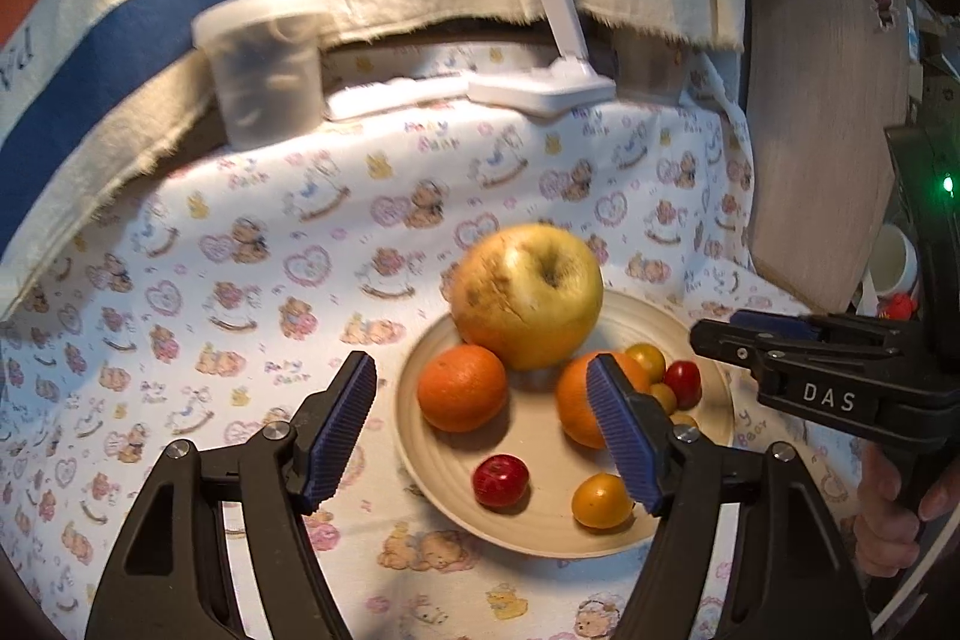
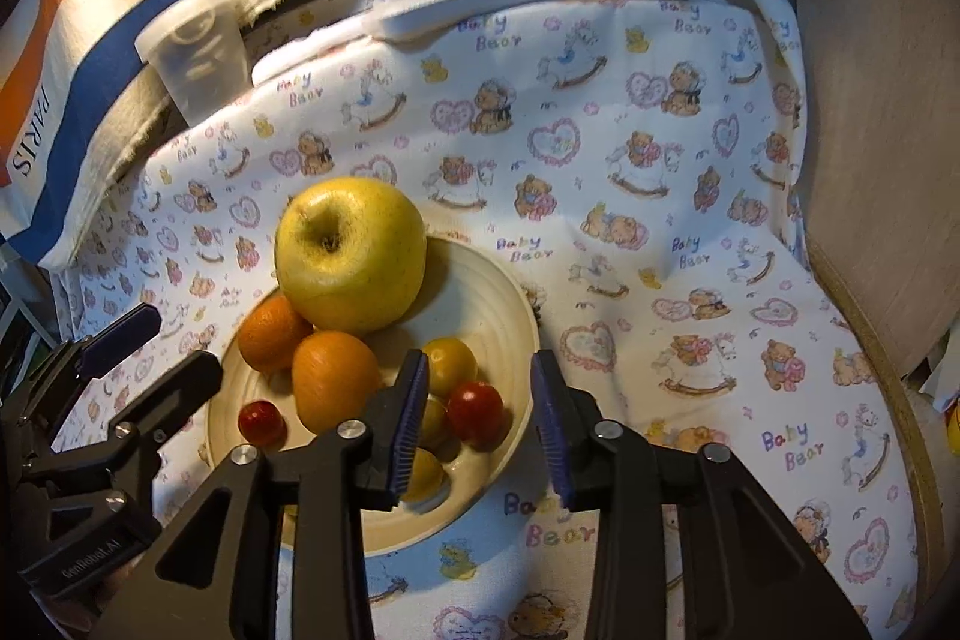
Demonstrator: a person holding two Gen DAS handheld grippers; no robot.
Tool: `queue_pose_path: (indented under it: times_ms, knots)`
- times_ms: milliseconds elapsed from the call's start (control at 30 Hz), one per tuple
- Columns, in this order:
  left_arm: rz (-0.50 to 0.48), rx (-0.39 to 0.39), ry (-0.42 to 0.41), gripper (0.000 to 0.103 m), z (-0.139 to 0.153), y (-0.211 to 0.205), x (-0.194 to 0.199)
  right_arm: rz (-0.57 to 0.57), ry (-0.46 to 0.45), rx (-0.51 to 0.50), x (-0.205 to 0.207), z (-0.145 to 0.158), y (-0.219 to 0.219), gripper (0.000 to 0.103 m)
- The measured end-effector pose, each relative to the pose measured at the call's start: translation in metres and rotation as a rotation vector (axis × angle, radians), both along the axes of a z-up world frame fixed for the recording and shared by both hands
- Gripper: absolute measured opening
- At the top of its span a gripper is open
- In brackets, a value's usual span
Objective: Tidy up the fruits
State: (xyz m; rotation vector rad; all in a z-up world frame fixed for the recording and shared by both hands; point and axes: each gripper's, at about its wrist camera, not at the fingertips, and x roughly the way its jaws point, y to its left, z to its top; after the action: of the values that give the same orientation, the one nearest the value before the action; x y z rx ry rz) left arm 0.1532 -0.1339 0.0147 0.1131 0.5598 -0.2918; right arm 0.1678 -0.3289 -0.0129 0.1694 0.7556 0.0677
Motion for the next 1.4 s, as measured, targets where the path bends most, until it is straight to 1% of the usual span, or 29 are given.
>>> queue_pose_path:
  times_ms: [67,100,133,167,200,233,267,300,367,400,433,467,500,567,633,700,800,933,1000,1067,1133,1167,1233,1367,1400]
  knots:
    - [0.014,-0.021,-0.014,0.074,0.007,0.008,-0.006,0.003,-0.026,0.018,-0.006,0.007,0.000,0.038]
    - [0.020,-0.035,-0.024,0.075,0.012,0.013,-0.011,0.005,-0.045,0.022,-0.010,0.010,0.001,0.040]
    - [0.025,-0.042,-0.036,0.075,0.016,0.017,-0.015,-0.004,-0.071,0.017,-0.016,0.015,0.003,0.042]
    - [0.030,-0.042,-0.050,0.078,0.019,0.021,-0.020,-0.014,-0.095,0.012,-0.021,0.019,0.004,0.048]
    - [0.042,-0.035,-0.075,0.084,0.024,0.026,-0.027,-0.022,-0.111,0.006,-0.024,0.021,0.006,0.055]
    - [0.052,-0.027,-0.100,0.087,0.027,0.030,-0.034,-0.048,-0.127,-0.017,-0.029,0.024,0.009,0.058]
    - [0.061,-0.026,-0.125,0.094,0.030,0.033,-0.041,-0.063,-0.134,-0.034,-0.031,0.025,0.011,0.064]
    - [0.073,-0.035,-0.152,0.099,0.034,0.038,-0.049,-0.074,-0.148,-0.050,-0.035,0.026,0.012,0.065]
    - [0.090,-0.053,-0.211,0.101,0.039,0.048,-0.064,-0.093,-0.190,-0.094,-0.045,0.030,0.018,0.065]
    - [0.095,-0.052,-0.245,0.102,0.041,0.052,-0.073,-0.095,-0.212,-0.095,-0.051,0.033,0.019,0.069]
    - [0.094,-0.046,-0.275,0.102,0.042,0.055,-0.080,-0.086,-0.244,-0.063,-0.060,0.036,0.019,0.074]
    - [0.094,-0.039,-0.297,0.102,0.043,0.057,-0.085,-0.073,-0.268,-0.036,-0.066,0.039,0.019,0.083]
    - [0.098,-0.033,-0.315,0.102,0.043,0.061,-0.090,-0.055,-0.305,-0.011,-0.074,0.042,0.020,0.089]
    - [0.114,-0.026,-0.342,0.102,0.043,0.069,-0.098,-0.038,-0.383,-0.016,-0.087,0.047,0.024,0.090]
    - [0.144,-0.037,-0.388,0.102,0.044,0.079,-0.107,-0.030,-0.460,-0.067,-0.097,0.049,0.032,0.101]
    - [0.156,-0.064,-0.415,0.102,0.043,0.090,-0.113,-0.023,-0.489,-0.071,-0.101,0.049,0.037,0.103]
    - [0.175,-0.092,-0.419,0.102,0.039,0.104,-0.113,-0.010,-0.480,-0.040,-0.099,0.044,0.038,0.103]
    - [0.192,-0.095,-0.412,0.102,0.026,0.110,-0.107,-0.022,-0.465,-0.066,-0.095,0.040,0.041,0.103]
    - [0.186,-0.096,-0.386,0.102,0.019,0.109,-0.104,-0.031,-0.473,-0.085,-0.096,0.038,0.042,0.102]
    - [0.185,-0.079,-0.373,0.102,0.014,0.107,-0.102,-0.037,-0.475,-0.090,-0.096,0.036,0.043,0.103]
    - [0.219,-0.044,-0.394,0.103,0.008,0.102,-0.102,-0.035,-0.477,-0.097,-0.096,0.035,0.045,0.103]
    - [0.216,-0.036,-0.377,0.102,0.007,0.101,-0.099,-0.037,-0.483,-0.107,-0.097,0.035,0.046,0.103]
    - [0.196,-0.048,-0.334,0.102,0.003,0.101,-0.091,-0.072,-0.505,-0.151,-0.099,0.035,0.049,0.103]
    - [0.229,-0.076,-0.241,0.102,-0.004,0.110,-0.074,-0.089,-0.533,-0.230,-0.103,0.031,0.057,0.103]
    - [0.247,-0.077,-0.246,0.102,-0.004,0.112,-0.074,-0.081,-0.529,-0.251,-0.102,0.029,0.061,0.103]
